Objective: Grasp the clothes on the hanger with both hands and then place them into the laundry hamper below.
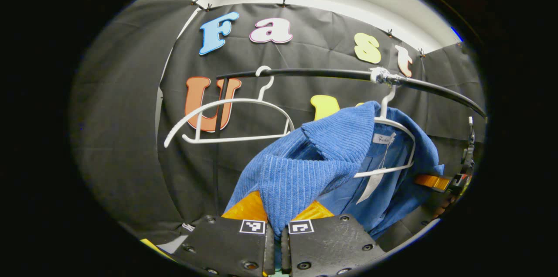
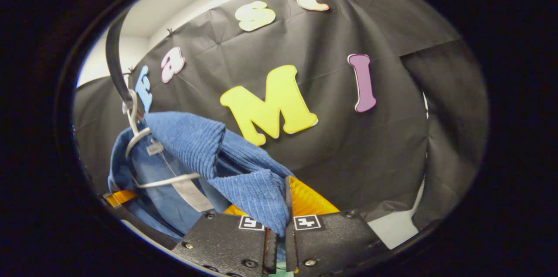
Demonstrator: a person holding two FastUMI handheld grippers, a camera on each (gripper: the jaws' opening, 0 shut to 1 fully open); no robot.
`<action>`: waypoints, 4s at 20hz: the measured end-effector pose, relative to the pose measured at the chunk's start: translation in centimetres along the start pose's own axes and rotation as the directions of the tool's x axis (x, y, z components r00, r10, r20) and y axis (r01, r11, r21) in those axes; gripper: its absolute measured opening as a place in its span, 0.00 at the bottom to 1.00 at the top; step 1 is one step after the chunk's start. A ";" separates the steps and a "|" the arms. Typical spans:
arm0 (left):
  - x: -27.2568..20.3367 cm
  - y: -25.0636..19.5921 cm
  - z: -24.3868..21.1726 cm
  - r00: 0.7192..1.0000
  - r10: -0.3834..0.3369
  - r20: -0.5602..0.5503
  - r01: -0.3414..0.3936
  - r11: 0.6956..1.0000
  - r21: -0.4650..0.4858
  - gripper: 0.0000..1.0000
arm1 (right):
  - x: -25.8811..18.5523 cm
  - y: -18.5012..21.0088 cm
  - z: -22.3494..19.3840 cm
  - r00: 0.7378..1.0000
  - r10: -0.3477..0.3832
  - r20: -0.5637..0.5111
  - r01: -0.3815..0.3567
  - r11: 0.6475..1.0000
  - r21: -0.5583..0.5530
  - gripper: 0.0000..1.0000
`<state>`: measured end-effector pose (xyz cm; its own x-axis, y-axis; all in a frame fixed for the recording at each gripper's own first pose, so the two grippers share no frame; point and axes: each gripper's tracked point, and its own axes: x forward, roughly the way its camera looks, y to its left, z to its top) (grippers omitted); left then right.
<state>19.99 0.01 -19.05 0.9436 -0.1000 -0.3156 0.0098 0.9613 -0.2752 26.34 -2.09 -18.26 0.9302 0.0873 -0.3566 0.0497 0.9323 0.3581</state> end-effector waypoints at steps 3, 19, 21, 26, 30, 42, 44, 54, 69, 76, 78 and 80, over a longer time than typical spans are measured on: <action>-0.1 0.9 1.5 1.000 -0.002 0.010 0.002 1.000 -0.014 0.06 | 0.2 -0.2 1.5 0.999 0.034 0.033 -0.036 0.997 0.064 0.11; 2.4 4.2 7.1 0.997 -0.071 0.003 0.071 0.997 0.015 0.10 | 5.0 -0.1 6.7 0.978 0.208 0.029 -0.206 0.921 0.330 0.10; 3.2 4.7 7.4 0.996 -0.094 -0.010 0.094 0.995 0.023 0.10 | 5.6 0.1 6.9 0.974 0.227 0.019 -0.219 0.914 0.342 0.10; 4.5 5.0 7.3 0.982 -0.178 -0.061 0.180 0.984 0.018 0.05 | 8.0 -0.2 6.5 0.969 0.244 -0.028 -0.219 0.910 0.353 0.10; 4.7 5.6 5.0 0.978 -0.171 -0.120 0.177 0.984 0.037 0.10 | 9.3 -0.2 5.0 0.968 0.241 -0.069 -0.203 0.914 0.351 0.10; 4.0 7.3 1.7 0.967 -0.172 -0.189 0.181 0.983 0.032 0.10 | 9.9 -1.9 -0.4 0.965 0.202 -0.166 -0.123 0.910 0.395 0.10; 3.5 7.2 0.6 0.966 -0.170 -0.195 0.177 0.984 0.018 0.10 | 9.5 -2.1 -1.2 0.965 0.196 -0.174 -0.110 0.905 0.411 0.10; 0.5 9.1 -4.7 0.953 -0.148 -0.264 0.145 0.989 -0.031 0.10 | 6.3 -2.9 -7.9 0.948 0.153 -0.278 -0.007 0.886 0.463 0.10; -8.0 2.4 -7.0 0.895 -0.337 -0.291 0.345 0.938 -0.027 0.06 | -4.7 4.5 -17.5 0.910 0.137 -0.391 0.026 0.923 0.384 0.10; -12.4 -4.3 -5.3 0.816 -0.514 -0.264 0.536 0.844 0.014 0.10 | -11.1 10.5 -17.4 0.912 0.168 -0.373 -0.029 0.936 0.352 0.10; -13.1 -5.5 -4.6 0.806 -0.533 -0.258 0.555 0.832 0.017 0.10 | -12.5 11.9 -16.5 0.913 0.182 -0.366 -0.054 0.941 0.333 0.10; -13.6 -6.6 -3.6 0.796 -0.554 -0.242 0.572 0.821 0.002 0.05 | -13.8 13.2 -15.7 0.909 0.212 -0.358 -0.095 0.943 0.319 0.10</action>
<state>5.89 -5.88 -16.20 0.6661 -0.6745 -0.3185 0.5481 0.7322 -0.4043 8.46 14.53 -22.15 0.7263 0.4029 -0.5569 0.0748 0.7590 0.6468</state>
